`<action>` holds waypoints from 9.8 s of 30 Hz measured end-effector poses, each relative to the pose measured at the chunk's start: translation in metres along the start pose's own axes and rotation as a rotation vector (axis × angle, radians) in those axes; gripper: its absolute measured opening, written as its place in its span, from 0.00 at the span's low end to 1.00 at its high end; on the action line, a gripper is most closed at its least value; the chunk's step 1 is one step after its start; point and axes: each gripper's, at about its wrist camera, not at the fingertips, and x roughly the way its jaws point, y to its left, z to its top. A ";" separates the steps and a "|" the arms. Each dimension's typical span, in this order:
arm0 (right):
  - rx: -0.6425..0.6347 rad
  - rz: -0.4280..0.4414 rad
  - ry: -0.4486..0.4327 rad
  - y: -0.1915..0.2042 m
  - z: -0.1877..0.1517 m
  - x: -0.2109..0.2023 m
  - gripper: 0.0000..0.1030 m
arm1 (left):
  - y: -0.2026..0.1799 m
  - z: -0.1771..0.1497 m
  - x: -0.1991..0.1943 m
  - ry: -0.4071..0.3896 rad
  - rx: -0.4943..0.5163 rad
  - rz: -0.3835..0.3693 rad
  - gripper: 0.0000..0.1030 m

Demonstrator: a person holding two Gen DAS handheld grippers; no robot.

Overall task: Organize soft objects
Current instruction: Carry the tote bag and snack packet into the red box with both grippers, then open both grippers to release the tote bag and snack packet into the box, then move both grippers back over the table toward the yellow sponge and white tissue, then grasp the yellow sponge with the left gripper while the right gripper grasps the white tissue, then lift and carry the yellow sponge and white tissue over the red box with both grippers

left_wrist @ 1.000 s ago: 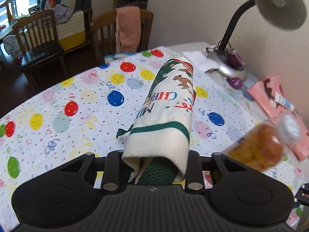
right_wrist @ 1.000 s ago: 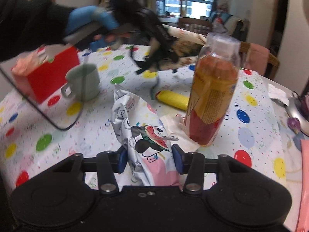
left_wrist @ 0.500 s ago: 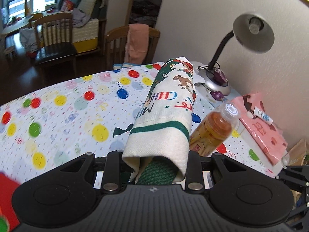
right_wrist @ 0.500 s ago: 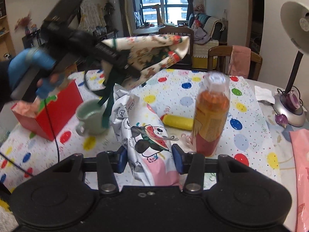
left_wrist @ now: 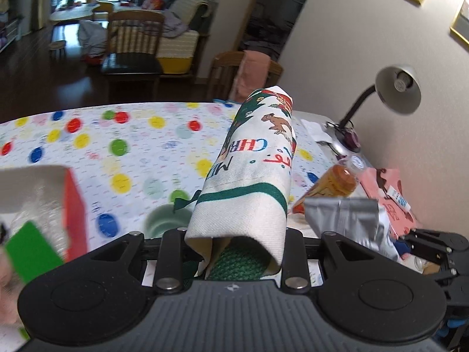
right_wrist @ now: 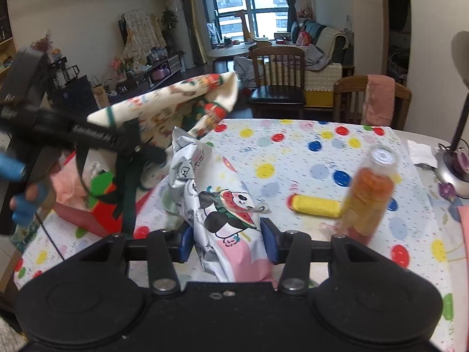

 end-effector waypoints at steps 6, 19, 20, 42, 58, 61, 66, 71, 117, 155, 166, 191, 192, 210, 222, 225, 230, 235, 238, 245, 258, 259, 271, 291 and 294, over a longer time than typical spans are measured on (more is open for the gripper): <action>-0.017 0.032 -0.003 0.041 0.017 0.014 0.45 | 0.036 -0.019 -0.046 -0.022 -0.053 0.057 0.29; -0.086 0.071 0.028 0.137 0.034 0.067 0.44 | 0.123 -0.048 -0.101 -0.059 -0.109 0.130 0.17; -0.088 0.067 0.029 0.144 0.035 0.069 0.44 | 0.130 -0.051 -0.103 -0.055 -0.109 0.133 0.15; -0.102 0.019 0.048 0.215 0.060 0.117 0.45 | 0.226 -0.027 -0.191 -0.285 -0.114 0.180 0.11; -0.268 -0.092 0.141 0.276 0.060 0.217 0.45 | 0.299 -0.046 -0.153 -0.293 -0.161 0.261 0.11; -0.301 -0.105 0.152 0.283 0.056 0.226 0.45 | 0.305 -0.054 -0.147 -0.249 -0.157 0.255 0.11; -0.357 -0.136 0.149 0.293 0.049 0.233 0.46 | 0.308 -0.069 -0.135 -0.170 -0.141 0.253 0.11; -0.417 -0.153 0.145 0.304 0.041 0.231 0.48 | 0.308 -0.081 -0.129 -0.108 -0.145 0.242 0.11; -0.124 0.070 -0.072 0.264 0.036 0.084 0.88 | 0.245 -0.112 -0.192 -0.170 -0.042 0.317 0.78; 0.128 -0.247 -0.106 0.022 -0.037 -0.008 1.00 | -0.030 -0.038 0.013 -0.069 0.281 -0.032 0.87; 0.109 -0.245 -0.074 -0.028 -0.045 0.005 1.00 | -0.084 -0.011 0.106 0.006 0.321 -0.028 0.87; 0.099 -0.180 0.058 -0.105 -0.059 0.082 1.00 | -0.105 0.032 0.277 0.268 0.516 -0.030 0.87; 0.099 -0.182 0.065 -0.107 -0.060 0.087 1.00 | -0.105 0.033 0.282 0.271 0.516 -0.027 0.87; 0.067 -0.192 0.148 -0.115 -0.070 0.147 1.00 | -0.104 0.020 0.326 0.300 0.545 -0.058 0.84; -0.017 -0.238 0.164 -0.107 -0.080 0.157 0.95 | -0.111 0.014 0.320 0.241 0.563 -0.037 0.59; -0.010 -0.247 0.156 -0.106 -0.082 0.155 0.89 | -0.112 0.012 0.318 0.239 0.553 -0.024 0.55; 0.004 -0.267 0.143 -0.105 -0.077 0.150 0.69 | -0.110 0.012 0.315 0.247 0.522 0.003 0.48; 0.021 -0.294 0.132 -0.107 -0.077 0.142 0.35 | -0.107 0.011 0.309 0.245 0.482 0.024 0.44; 0.047 -0.299 0.130 -0.112 -0.078 0.135 0.22 | -0.103 0.008 0.304 0.242 0.441 0.030 0.44; 0.120 -0.282 0.113 -0.117 -0.083 0.106 0.19 | -0.094 -0.003 0.284 0.236 0.376 0.062 0.44; 0.122 -0.232 0.060 -0.086 -0.064 0.057 0.19 | -0.089 -0.012 0.207 0.194 0.254 0.072 0.44; 0.117 -0.225 0.055 -0.082 -0.061 0.052 0.19 | -0.088 -0.012 0.200 0.190 0.246 0.074 0.44; 0.028 -0.165 0.009 -0.036 -0.031 0.019 0.19 | -0.068 -0.013 0.103 0.091 0.150 0.085 0.44; -0.152 -0.060 -0.035 0.091 0.018 0.021 0.20 | 0.031 -0.030 -0.037 -0.034 -0.032 0.136 0.44; -0.172 -0.053 -0.031 0.112 0.022 0.029 0.20 | 0.049 -0.032 -0.057 -0.059 -0.044 0.140 0.44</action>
